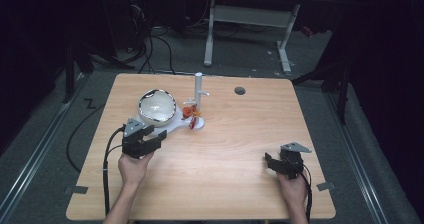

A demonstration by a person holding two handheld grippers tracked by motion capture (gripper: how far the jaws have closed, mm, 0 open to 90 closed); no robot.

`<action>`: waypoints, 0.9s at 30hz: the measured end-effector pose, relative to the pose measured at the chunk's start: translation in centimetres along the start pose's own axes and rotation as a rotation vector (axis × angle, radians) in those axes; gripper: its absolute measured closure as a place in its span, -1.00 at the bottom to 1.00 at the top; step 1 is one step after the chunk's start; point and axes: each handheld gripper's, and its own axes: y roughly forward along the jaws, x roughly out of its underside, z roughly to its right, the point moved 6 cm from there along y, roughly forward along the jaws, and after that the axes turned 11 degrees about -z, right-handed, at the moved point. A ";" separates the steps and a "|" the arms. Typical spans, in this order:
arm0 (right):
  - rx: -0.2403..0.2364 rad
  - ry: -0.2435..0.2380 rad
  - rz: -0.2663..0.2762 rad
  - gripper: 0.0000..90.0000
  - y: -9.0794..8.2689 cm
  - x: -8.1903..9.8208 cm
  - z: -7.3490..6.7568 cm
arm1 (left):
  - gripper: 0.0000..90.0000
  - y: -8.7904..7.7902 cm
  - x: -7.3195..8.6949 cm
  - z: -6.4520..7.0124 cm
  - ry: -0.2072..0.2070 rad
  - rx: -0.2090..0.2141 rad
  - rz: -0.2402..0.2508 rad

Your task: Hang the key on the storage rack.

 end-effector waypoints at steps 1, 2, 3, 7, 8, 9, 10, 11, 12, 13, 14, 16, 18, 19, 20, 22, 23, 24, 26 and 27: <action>0.000 0.000 0.000 -0.27 0.0 0.0 0.0 | -0.01 -0.1 0.1 0.0 0.001 -0.001 0.000; 0.000 0.000 0.000 -0.27 0.0 0.0 0.0 | -0.01 -0.1 0.1 -0.1 0.001 -0.002 0.000; 0.000 0.000 0.000 -0.27 0.0 0.0 0.0 | -0.01 -0.2 0.2 -0.1 0.000 -0.002 0.001; 0.000 0.000 0.000 -0.27 0.0 0.0 0.0 | -0.02 -0.4 0.5 -0.1 0.010 -0.015 -0.003; 0.000 0.000 0.000 -0.27 0.0 0.0 0.0 | -0.02 -0.5 0.5 -0.1 0.015 -0.018 -0.002; 0.000 0.000 0.000 -0.27 0.0 0.0 0.0 | -0.02 -0.5 0.5 -0.1 0.017 -0.019 -0.001; 0.000 0.000 0.000 -0.27 0.0 0.0 0.0 | -0.02 -0.6 0.6 -0.1 0.020 -0.020 0.001; 0.000 0.000 0.000 -0.27 0.0 0.0 0.0 | -0.02 -0.7 0.6 0.0 0.022 -0.019 0.001; 0.000 0.000 0.000 -0.27 0.0 0.0 0.0 | -0.02 -0.7 0.7 0.0 0.022 -0.020 0.002; 0.000 0.000 0.000 -0.27 0.0 0.0 0.0 | -0.02 -0.8 0.7 0.0 0.022 -0.020 0.002; 0.000 0.000 0.000 -0.27 0.0 0.0 0.0 | -0.02 -0.8 0.8 0.0 0.022 -0.019 0.000; 0.000 0.000 0.000 -0.27 0.0 0.0 0.0 | -0.02 -0.9 1.0 0.0 0.021 -0.018 -0.001; 0.000 0.000 0.000 -0.27 0.0 0.0 0.0 | -0.03 -1.0 1.2 0.0 0.019 -0.015 -0.003; 0.000 0.000 0.000 -0.27 0.0 0.0 0.0 | -0.03 -1.0 1.2 0.0 0.017 -0.015 -0.002; 0.000 0.000 0.000 -0.27 0.0 0.0 0.0 | -0.04 -1.1 1.3 0.0 0.018 -0.016 -0.004; 0.000 0.000 0.000 -0.27 0.0 0.0 0.0 | -0.05 -1.1 1.5 0.0 0.016 -0.015 -0.006; 0.000 0.000 0.000 -0.27 0.0 0.0 0.0 | -0.06 -1.1 1.6 0.0 0.017 -0.016 -0.010; 0.000 0.000 0.000 -0.27 0.0 0.0 0.0 | -0.07 -1.1 1.6 0.0 0.017 -0.016 -0.010; 0.000 0.000 0.000 -0.27 0.0 0.0 0.0 | -0.07 -1.2 1.8 0.0 0.015 -0.016 -0.009; 0.000 0.000 0.000 -0.27 0.0 0.0 0.0 | -0.07 -1.2 1.8 0.0 0.015 -0.016 -0.010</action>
